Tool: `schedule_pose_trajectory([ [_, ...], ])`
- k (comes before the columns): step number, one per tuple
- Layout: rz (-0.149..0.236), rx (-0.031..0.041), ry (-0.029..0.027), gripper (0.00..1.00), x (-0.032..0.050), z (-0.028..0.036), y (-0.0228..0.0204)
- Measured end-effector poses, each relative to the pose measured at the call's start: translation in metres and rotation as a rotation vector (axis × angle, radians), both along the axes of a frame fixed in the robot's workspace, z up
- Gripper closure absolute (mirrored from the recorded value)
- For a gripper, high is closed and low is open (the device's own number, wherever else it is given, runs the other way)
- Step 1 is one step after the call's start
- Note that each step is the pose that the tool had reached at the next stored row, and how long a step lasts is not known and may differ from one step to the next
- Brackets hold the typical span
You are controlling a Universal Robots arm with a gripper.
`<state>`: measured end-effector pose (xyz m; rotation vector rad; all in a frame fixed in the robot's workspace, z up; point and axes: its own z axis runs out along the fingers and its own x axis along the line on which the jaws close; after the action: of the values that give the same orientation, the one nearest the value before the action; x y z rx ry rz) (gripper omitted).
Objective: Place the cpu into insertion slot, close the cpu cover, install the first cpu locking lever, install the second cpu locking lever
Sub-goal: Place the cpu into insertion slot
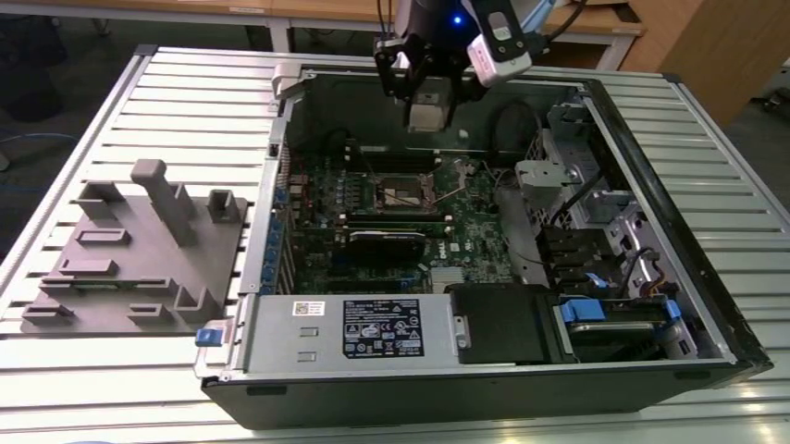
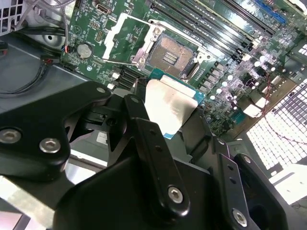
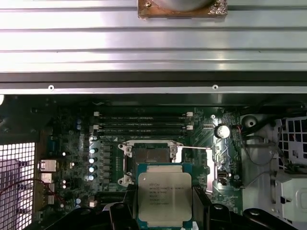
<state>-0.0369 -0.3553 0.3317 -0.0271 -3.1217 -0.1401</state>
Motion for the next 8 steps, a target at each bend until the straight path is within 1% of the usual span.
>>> schedule_pose_trajectory([
  [8, 0.010, -0.0003, -0.0015, 0.46, -0.0007, -0.0045, -0.0020],
])
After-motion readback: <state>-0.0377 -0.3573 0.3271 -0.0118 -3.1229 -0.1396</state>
